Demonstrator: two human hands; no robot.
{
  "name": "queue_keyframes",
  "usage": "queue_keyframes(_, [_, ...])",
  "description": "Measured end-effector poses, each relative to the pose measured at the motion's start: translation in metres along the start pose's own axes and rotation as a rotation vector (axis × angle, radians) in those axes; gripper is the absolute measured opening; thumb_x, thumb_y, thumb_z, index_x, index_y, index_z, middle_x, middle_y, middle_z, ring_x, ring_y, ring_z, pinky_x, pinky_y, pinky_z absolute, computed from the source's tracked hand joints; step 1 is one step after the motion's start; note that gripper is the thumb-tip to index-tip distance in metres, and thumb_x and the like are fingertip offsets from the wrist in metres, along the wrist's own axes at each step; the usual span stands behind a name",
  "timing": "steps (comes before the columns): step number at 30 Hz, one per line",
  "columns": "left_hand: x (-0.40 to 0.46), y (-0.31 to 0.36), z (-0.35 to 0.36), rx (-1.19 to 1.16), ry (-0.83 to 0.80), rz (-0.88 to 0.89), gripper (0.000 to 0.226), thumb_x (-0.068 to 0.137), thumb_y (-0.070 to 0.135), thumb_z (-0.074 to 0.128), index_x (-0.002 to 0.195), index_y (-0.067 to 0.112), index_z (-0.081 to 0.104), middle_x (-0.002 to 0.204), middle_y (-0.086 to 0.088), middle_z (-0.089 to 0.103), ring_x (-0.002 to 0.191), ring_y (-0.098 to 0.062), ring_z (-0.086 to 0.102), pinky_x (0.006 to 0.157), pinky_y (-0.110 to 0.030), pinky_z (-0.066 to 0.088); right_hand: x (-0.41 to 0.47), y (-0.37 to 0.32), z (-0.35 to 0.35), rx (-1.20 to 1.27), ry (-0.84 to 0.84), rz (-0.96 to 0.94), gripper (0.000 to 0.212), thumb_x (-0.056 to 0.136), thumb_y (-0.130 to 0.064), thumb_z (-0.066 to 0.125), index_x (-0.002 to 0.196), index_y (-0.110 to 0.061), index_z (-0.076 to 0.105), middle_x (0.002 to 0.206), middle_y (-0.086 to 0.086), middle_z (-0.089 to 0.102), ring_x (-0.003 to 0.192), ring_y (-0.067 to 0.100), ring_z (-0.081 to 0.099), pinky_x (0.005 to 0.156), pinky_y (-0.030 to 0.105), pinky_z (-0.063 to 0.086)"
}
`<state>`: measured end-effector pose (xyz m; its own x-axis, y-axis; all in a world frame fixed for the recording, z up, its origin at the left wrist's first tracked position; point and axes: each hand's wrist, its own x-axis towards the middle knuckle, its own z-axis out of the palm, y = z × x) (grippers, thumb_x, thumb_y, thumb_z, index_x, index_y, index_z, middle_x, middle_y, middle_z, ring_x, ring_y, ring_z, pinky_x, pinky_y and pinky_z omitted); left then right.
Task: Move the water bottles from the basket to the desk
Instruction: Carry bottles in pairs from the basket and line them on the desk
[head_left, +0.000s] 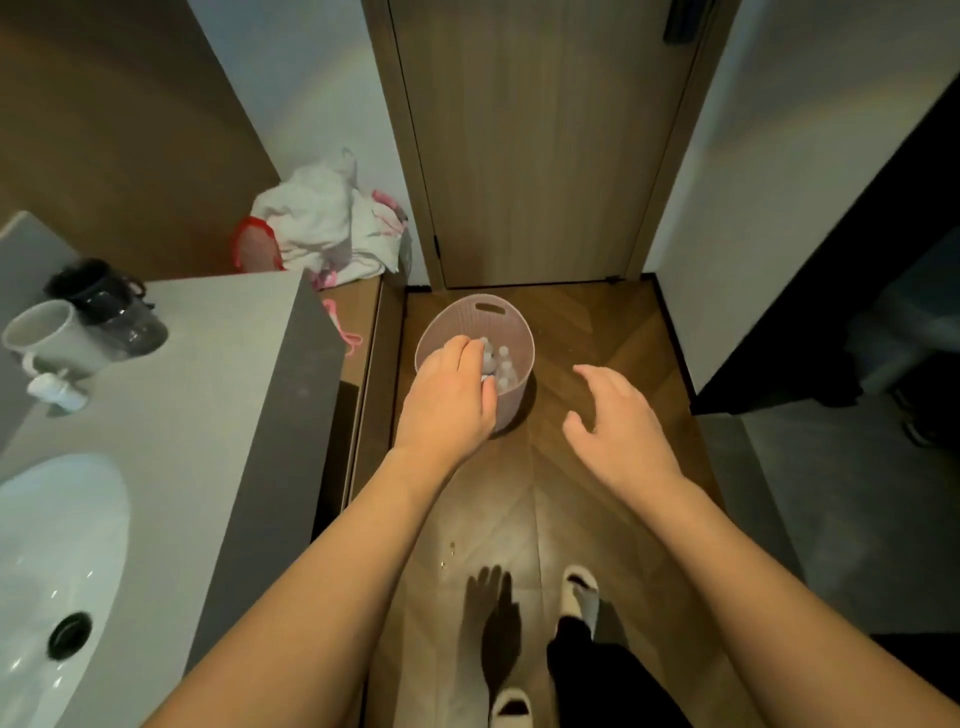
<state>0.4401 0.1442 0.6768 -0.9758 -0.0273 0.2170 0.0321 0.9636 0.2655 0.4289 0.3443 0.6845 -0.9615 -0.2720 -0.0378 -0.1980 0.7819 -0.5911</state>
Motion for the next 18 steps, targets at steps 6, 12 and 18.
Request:
queue_keyframes(6, [0.118, -0.044, 0.047, 0.036, -0.071, -0.128, 0.040, 0.094, 0.026, 0.049, 0.130, 0.007, 0.052, 0.128, -0.010, 0.055, 0.114, -0.025, 0.054, 0.101, -0.037, 0.044, 0.162, 0.028, 0.004, 0.028, -0.087, -0.018, 0.054, 0.097, -0.025, 0.056, 0.148, -0.023, 0.039, 0.151, -0.002, 0.042, 0.137, 0.017, 0.041, 0.111, 0.033, 0.036])
queue_keyframes(12, [0.207, -0.092, 0.059, 0.001, -0.095, -0.301, 0.043, 0.095, 0.023, 0.052, 0.134, 0.005, 0.050, 0.134, -0.012, 0.052, 0.120, -0.026, 0.052, 0.104, -0.036, 0.040, 0.299, 0.031, 0.017, 0.004, -0.206, -0.037, 0.055, 0.096, -0.027, 0.058, 0.148, -0.025, 0.039, 0.150, -0.003, 0.043, 0.135, 0.016, 0.044, 0.111, 0.036, 0.041])
queue_keyframes(18, [0.278, -0.155, 0.092, -0.058, -0.167, -0.430, 0.047, 0.097, 0.025, 0.050, 0.140, 0.007, 0.044, 0.141, -0.010, 0.047, 0.129, -0.026, 0.046, 0.109, -0.037, 0.038, 0.414, 0.034, 0.043, -0.072, -0.323, -0.053, 0.055, 0.095, -0.023, 0.057, 0.148, -0.020, 0.040, 0.148, 0.002, 0.045, 0.132, 0.020, 0.047, 0.108, 0.035, 0.042])
